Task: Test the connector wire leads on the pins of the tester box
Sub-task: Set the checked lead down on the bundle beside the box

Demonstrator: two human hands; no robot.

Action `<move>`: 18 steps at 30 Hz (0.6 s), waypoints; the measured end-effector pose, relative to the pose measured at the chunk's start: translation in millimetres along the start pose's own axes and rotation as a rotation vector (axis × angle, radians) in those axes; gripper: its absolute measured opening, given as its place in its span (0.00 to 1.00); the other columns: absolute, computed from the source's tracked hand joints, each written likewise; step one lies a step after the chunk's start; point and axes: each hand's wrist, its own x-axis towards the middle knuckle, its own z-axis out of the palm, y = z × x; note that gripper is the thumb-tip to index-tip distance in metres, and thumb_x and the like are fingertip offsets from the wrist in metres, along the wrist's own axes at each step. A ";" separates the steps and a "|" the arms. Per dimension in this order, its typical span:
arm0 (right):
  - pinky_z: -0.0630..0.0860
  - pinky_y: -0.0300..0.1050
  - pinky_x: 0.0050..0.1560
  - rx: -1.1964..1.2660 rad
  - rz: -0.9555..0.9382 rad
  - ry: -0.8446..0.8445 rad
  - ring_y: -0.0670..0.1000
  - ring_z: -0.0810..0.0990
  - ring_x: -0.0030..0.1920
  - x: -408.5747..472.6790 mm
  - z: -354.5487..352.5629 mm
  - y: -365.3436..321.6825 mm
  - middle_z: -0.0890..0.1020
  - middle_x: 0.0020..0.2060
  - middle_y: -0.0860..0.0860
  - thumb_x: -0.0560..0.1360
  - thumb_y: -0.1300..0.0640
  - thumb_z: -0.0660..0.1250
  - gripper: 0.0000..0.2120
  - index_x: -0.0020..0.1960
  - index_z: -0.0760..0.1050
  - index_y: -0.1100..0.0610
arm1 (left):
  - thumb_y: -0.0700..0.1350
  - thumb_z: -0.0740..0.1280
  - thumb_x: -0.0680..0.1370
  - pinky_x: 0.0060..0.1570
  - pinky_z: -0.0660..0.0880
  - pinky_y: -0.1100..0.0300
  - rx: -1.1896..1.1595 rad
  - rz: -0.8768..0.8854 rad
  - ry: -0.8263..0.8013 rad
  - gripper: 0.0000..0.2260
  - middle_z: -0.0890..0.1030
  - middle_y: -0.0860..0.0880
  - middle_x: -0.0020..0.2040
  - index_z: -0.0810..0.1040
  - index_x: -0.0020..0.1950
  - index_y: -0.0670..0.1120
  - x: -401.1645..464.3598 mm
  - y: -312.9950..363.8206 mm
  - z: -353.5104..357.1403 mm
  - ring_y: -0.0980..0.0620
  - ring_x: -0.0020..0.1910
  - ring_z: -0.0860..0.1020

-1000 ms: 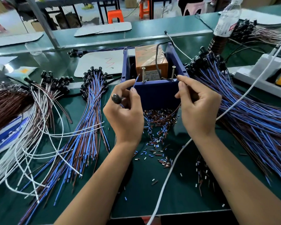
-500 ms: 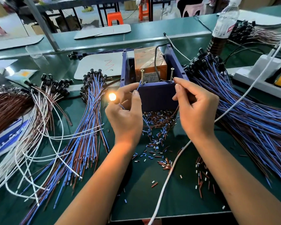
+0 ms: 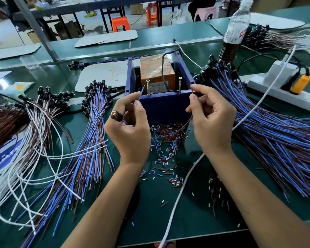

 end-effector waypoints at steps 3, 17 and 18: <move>0.77 0.49 0.32 0.009 0.027 0.045 0.49 0.81 0.32 0.9 -10.7 -2.0 0.83 0.34 0.47 0.83 0.58 0.68 0.08 0.60 0.82 0.57 | 0.36 0.67 0.80 0.31 0.68 0.64 -0.021 -0.063 -0.047 0.07 0.77 0.52 0.32 0.84 0.51 0.43 -6.2 17.7 20.8 0.58 0.29 0.70; 0.80 0.58 0.53 -0.674 0.277 0.435 0.58 0.82 0.47 43.7 -221.4 13.0 0.83 0.49 0.55 0.74 0.45 0.66 0.13 0.54 0.83 0.49 | 0.41 0.55 0.86 0.14 0.51 0.69 -0.346 -1.233 -1.384 0.16 0.63 0.48 0.28 0.66 0.37 0.46 -95.7 114.2 228.8 0.60 0.15 0.57; 0.79 0.60 0.54 -0.719 0.304 0.416 0.59 0.81 0.48 45.0 -232.4 12.8 0.82 0.51 0.56 0.74 0.43 0.65 0.14 0.55 0.82 0.47 | 0.40 0.52 0.87 0.13 0.52 0.69 -0.408 -1.349 -1.324 0.17 0.64 0.50 0.26 0.65 0.38 0.45 -100.1 114.0 237.7 0.60 0.14 0.57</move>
